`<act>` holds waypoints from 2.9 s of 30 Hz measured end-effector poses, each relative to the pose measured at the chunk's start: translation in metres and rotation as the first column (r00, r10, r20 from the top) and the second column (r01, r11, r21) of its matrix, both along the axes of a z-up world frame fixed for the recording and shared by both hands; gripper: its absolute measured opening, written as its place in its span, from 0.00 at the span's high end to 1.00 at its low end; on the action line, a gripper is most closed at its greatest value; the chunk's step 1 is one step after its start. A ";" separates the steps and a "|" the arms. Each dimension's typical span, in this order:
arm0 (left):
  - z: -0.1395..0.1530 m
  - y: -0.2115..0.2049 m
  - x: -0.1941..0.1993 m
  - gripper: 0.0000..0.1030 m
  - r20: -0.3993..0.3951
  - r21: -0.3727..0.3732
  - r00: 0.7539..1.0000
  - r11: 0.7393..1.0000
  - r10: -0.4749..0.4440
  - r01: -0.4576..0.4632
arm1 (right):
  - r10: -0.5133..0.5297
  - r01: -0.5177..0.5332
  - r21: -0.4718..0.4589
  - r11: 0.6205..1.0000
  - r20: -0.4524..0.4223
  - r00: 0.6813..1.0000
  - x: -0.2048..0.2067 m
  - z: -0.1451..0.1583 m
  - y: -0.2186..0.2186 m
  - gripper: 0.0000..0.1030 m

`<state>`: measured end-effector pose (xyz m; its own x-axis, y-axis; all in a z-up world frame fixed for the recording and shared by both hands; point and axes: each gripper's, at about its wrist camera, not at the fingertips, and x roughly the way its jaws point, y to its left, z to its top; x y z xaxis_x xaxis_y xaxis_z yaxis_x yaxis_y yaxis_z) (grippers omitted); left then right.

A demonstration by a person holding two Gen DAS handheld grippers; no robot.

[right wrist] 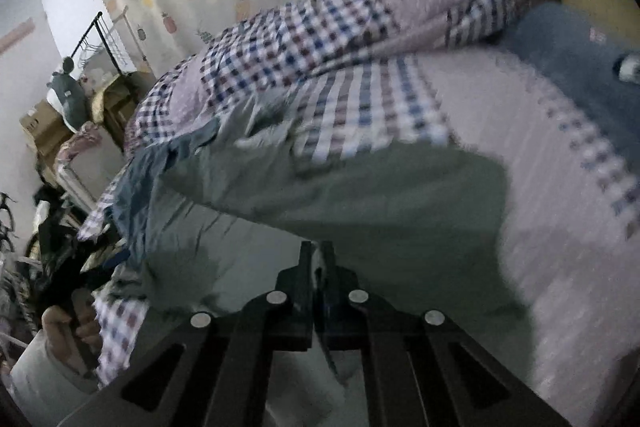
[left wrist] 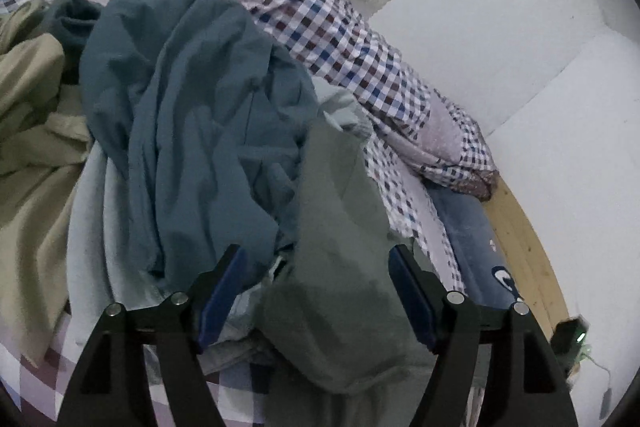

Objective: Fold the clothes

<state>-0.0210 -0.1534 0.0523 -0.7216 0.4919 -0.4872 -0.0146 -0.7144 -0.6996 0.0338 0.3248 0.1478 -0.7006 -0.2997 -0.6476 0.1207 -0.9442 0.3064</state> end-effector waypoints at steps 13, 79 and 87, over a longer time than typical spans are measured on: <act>0.003 0.024 -0.005 0.25 0.024 -0.074 0.997 0.995 -0.068 0.069 | -0.241 0.215 0.185 0.959 0.128 0.962 -0.081 -0.034 0.079 0.96; -0.019 0.021 0.023 0.88 0.032 -0.226 0.999 0.974 -0.023 0.029 | -0.424 0.428 -0.085 0.900 0.064 0.903 0.024 -0.075 0.073 0.45; 0.006 -0.014 0.084 0.36 -0.070 -0.172 0.994 0.981 0.080 -0.092 | -0.372 0.366 -0.093 0.926 -0.063 0.926 0.064 -0.043 0.040 0.43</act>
<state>0.0625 -0.1677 0.0582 -0.7893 0.3378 -0.5127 0.0122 -0.8262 -0.5633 0.0980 0.3650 0.1049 -0.8185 -0.0577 -0.5716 -0.2052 -0.9000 0.3846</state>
